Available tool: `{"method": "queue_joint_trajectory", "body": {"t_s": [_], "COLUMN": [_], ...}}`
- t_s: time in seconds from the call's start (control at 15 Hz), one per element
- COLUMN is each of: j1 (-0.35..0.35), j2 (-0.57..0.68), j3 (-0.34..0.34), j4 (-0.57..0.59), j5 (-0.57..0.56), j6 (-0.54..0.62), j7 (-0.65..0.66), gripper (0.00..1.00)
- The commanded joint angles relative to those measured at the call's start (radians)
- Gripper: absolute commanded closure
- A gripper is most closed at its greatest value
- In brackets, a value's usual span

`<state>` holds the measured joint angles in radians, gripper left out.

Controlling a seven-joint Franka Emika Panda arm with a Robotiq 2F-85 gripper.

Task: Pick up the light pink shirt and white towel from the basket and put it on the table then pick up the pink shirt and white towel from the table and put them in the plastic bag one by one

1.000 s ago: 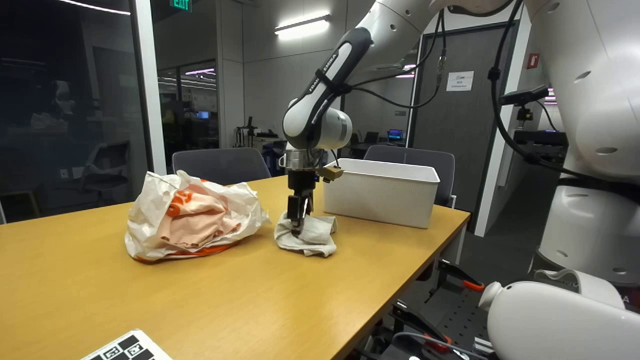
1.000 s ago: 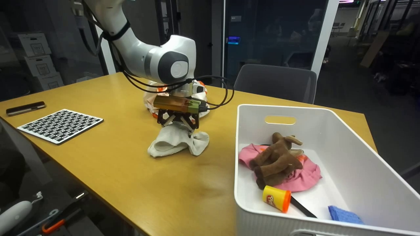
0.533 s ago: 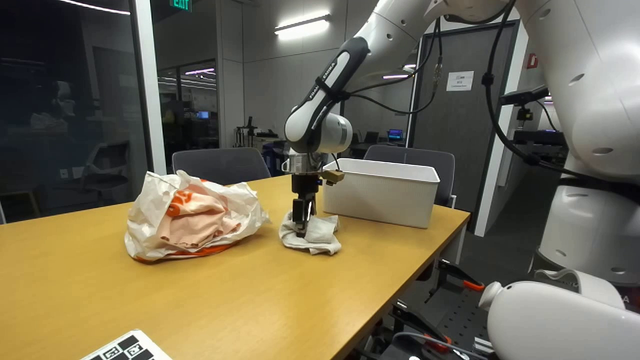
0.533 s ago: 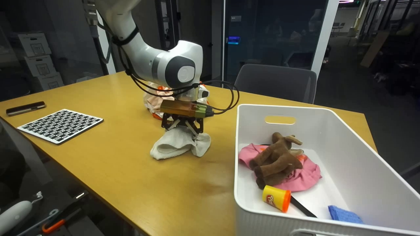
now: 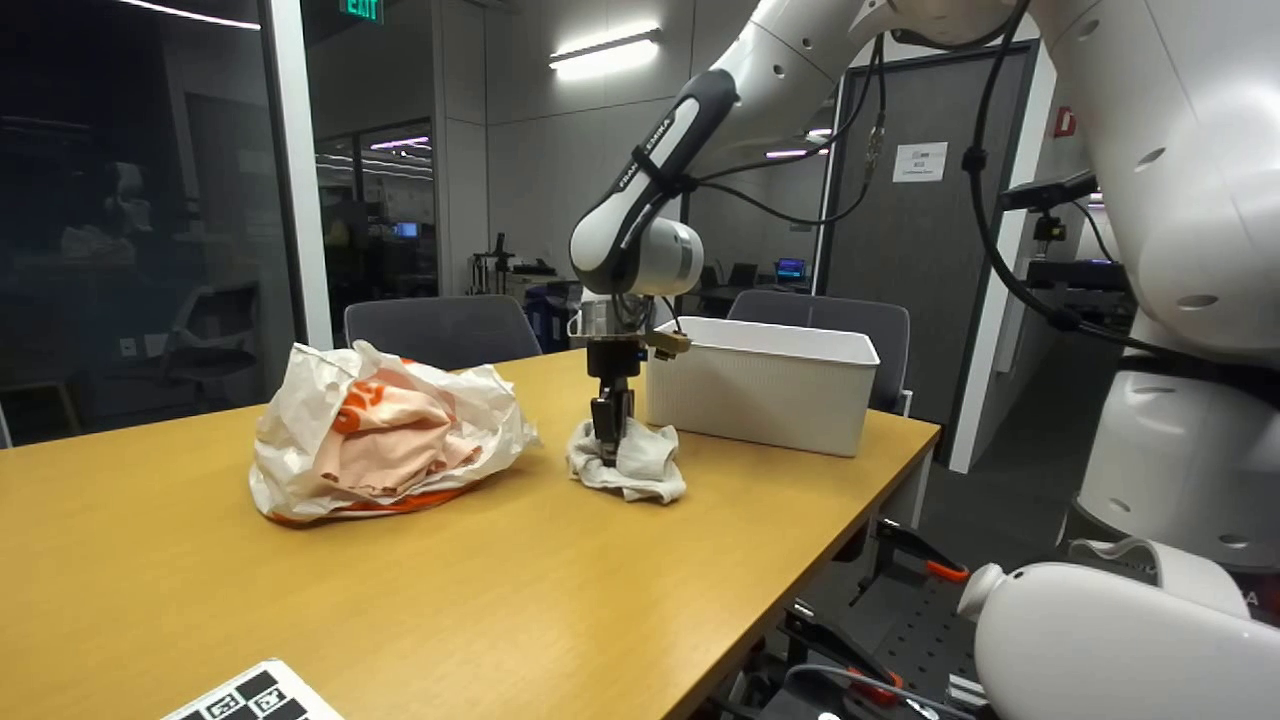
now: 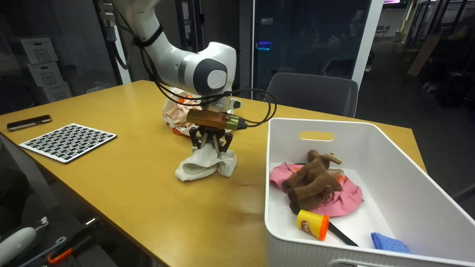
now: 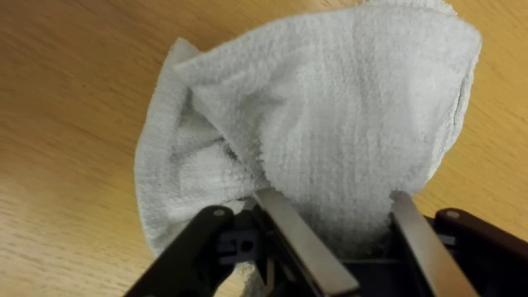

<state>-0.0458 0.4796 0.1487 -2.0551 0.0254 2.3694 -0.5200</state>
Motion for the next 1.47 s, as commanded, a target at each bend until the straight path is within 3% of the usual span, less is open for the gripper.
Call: {"method": "queue_joint_trajectory", "body": {"t_s": [0.0, 0.13, 0.4, 0.73, 1.0, 1.4], "j1": [-0.012, 0.005, 0.052, 0.151, 0.201, 0.266], "j2": [0.019, -0.019, -0.139, -0.254, -0.254, -0.211], "j3": [0.006, -0.003, -0.014, -0.043, -0.038, -0.033], "j4": [0.042, 0.038, 0.022, 0.034, 0.074, 0.152], "j5": [0.012, -0.009, -0.079, -0.323, -0.498, -0.604], "j6": [-0.043, -0.029, 0.031, 0.083, 0.184, 0.235], "j7": [-0.003, 0.027, 0.084, 0.225, 0.283, 0.343], "gripper": [0.85, 0.9, 0.91, 0.91, 0.91, 0.91]}}
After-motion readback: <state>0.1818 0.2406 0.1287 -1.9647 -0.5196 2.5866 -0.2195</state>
